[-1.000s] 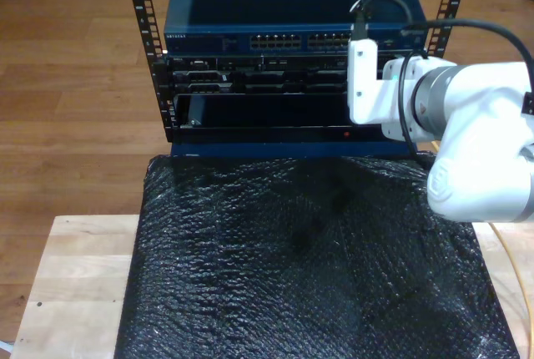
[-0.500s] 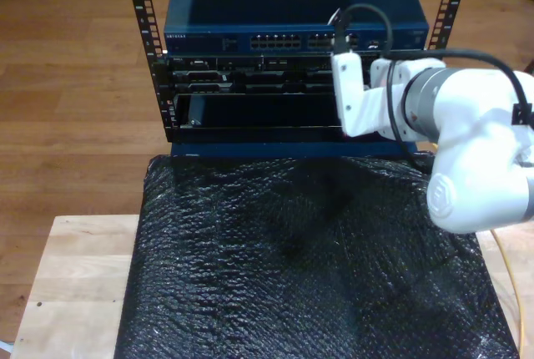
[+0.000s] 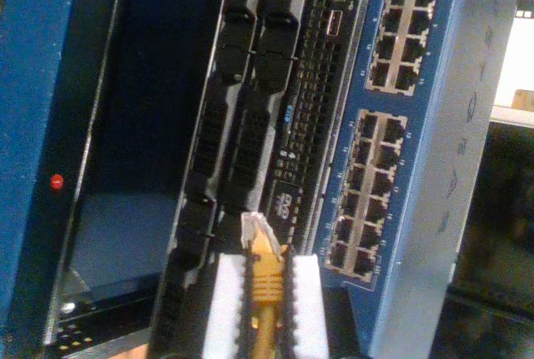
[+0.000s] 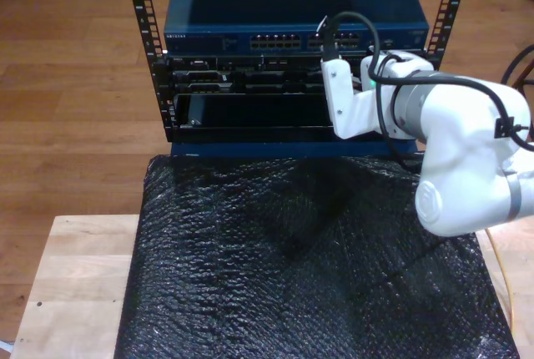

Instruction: Grab the cable and plug it in

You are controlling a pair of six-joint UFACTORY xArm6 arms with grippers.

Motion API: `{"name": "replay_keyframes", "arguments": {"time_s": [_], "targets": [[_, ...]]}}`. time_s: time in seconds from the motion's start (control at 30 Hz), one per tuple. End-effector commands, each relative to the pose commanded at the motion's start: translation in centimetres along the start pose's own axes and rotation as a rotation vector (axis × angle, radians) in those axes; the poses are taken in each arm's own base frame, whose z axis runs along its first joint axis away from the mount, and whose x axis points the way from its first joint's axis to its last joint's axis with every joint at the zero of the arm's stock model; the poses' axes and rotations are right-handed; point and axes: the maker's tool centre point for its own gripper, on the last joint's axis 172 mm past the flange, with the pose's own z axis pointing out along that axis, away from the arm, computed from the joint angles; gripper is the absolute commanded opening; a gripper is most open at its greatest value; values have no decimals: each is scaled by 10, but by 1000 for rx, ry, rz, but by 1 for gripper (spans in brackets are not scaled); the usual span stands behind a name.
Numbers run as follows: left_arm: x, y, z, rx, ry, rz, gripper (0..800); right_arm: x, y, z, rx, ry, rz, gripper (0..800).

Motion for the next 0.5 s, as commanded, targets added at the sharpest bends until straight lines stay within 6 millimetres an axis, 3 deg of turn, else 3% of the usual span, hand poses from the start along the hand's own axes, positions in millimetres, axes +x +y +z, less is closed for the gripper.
{"name": "replay_keyframes", "arguments": {"time_s": [0.1, 0.2, 0.5], "targets": [[0, 0, 0, 0, 2, 0, 800, 0, -8, 6, 9, -1, 2, 0], [0, 0, 0, 0, 0, 2, 800, -1, 11, 6, -55, -6, 1, 0], [0, 0, 0, 0, 0, 0, 800, -8, 28, 17, -175, -28, 20, 0]]}}
